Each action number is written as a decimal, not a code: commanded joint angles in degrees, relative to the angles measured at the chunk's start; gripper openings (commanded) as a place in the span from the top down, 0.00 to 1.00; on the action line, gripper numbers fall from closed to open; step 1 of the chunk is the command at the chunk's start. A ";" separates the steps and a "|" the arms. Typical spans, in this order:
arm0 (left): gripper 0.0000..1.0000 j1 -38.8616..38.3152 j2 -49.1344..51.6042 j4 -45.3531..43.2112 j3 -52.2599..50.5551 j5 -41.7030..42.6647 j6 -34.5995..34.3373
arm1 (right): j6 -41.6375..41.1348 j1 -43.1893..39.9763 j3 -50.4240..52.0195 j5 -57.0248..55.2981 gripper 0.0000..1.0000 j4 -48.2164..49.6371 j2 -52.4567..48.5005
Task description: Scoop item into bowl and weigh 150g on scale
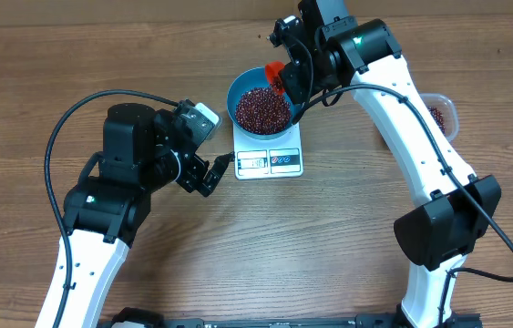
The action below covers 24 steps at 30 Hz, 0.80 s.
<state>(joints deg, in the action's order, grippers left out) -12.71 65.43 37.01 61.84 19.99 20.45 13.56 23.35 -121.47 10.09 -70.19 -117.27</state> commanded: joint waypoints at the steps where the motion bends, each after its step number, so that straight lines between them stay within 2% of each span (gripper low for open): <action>1: 0.00 0.31 0.15 -0.13 -0.09 0.81 -0.79 | 0.46 0.33 -1.92 0.26 0.96 0.00 2.29; 14: 0.00 0.31 0.15 -0.15 -0.09 0.81 -0.76 | 6.49 0.44 -1.92 0.24 0.96 0.90 2.29; 24: 0.01 0.31 0.15 -0.15 -0.09 0.81 -0.79 | 7.74 0.42 -1.92 0.02 0.96 0.59 2.29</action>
<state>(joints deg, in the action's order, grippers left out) -12.71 65.43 37.01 61.84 19.99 20.45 20.36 23.40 -121.47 10.07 -69.78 -117.27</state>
